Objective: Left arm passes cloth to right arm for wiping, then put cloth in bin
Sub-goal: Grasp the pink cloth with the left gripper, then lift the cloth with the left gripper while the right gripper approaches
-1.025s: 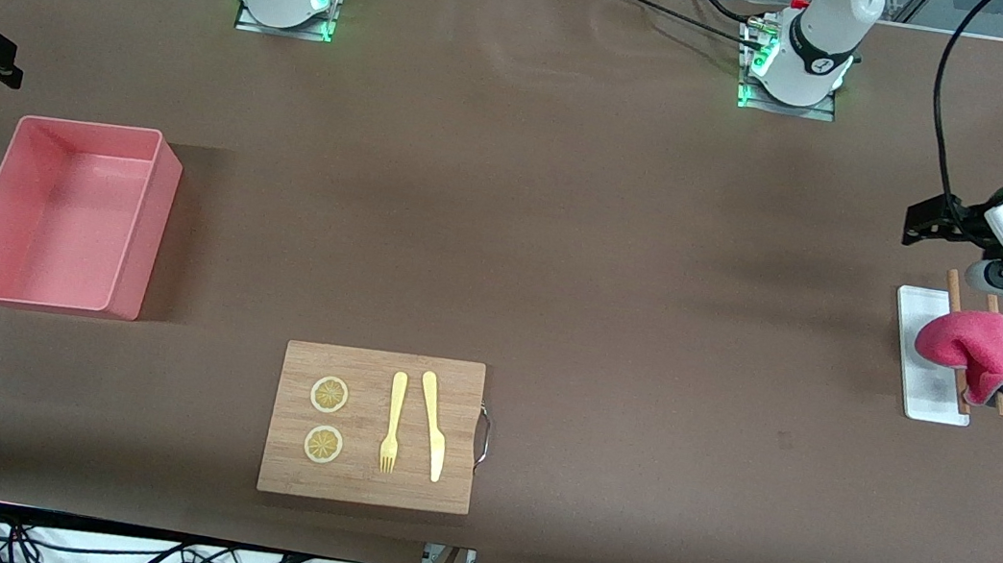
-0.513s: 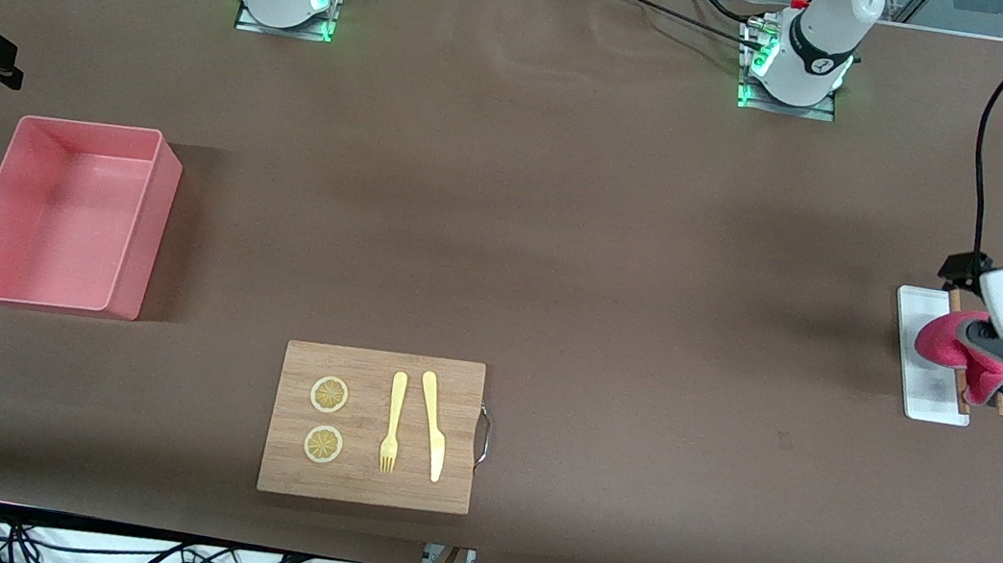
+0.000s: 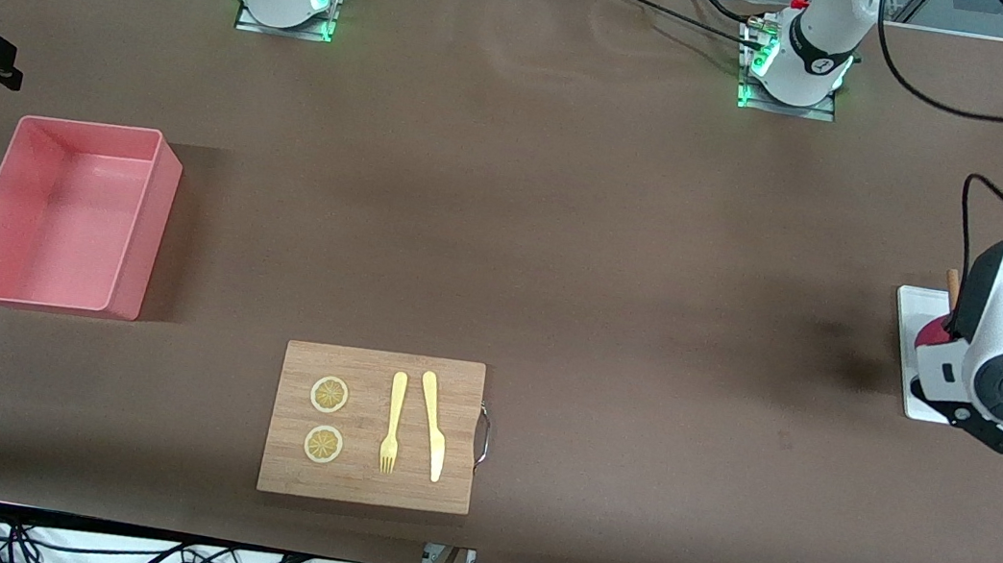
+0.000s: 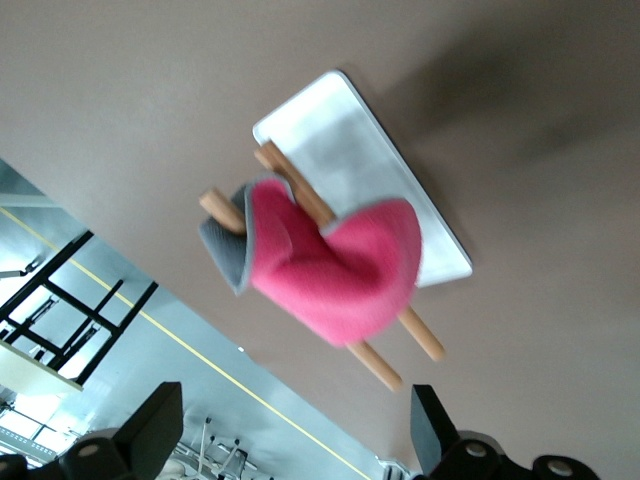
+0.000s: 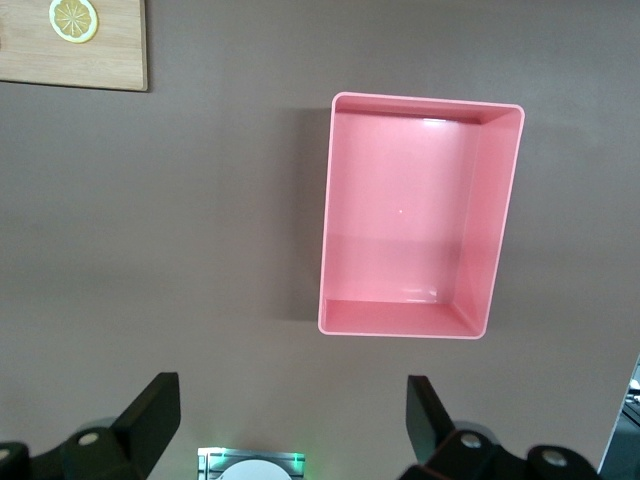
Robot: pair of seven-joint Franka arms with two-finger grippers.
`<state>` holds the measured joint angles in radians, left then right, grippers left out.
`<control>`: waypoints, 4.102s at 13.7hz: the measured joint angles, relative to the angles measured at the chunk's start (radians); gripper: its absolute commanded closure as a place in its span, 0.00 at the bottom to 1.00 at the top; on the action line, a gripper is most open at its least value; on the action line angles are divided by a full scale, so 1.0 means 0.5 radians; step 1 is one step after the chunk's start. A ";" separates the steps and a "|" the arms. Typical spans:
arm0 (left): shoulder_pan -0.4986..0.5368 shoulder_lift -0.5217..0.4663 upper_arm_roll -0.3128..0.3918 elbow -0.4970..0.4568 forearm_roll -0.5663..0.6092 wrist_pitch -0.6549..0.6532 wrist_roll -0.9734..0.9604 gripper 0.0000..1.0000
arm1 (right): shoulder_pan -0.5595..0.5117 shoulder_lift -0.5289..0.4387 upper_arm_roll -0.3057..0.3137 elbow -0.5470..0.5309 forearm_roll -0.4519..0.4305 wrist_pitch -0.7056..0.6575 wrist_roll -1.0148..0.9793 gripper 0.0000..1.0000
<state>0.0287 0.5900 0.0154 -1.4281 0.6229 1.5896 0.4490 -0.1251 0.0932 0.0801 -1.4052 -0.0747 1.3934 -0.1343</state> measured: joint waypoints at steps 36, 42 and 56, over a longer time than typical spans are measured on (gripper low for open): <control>0.170 0.290 -0.001 0.033 0.000 0.434 0.299 1.00 | 0.001 0.070 0.013 -0.001 0.010 0.087 0.000 0.00; 0.141 0.266 -0.011 0.074 0.000 0.350 0.300 1.00 | 0.004 0.141 0.014 -0.002 0.010 0.086 -0.002 0.00; -0.046 -0.138 -0.232 0.203 -1.810 -0.104 -0.292 1.00 | 0.077 0.236 0.029 -0.006 0.166 0.102 0.247 0.00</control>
<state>0.0059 0.5212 -0.1006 -1.3265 -0.2819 1.5377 0.3028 -0.0868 0.2112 0.0945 -1.4083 0.0081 1.4445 -0.0106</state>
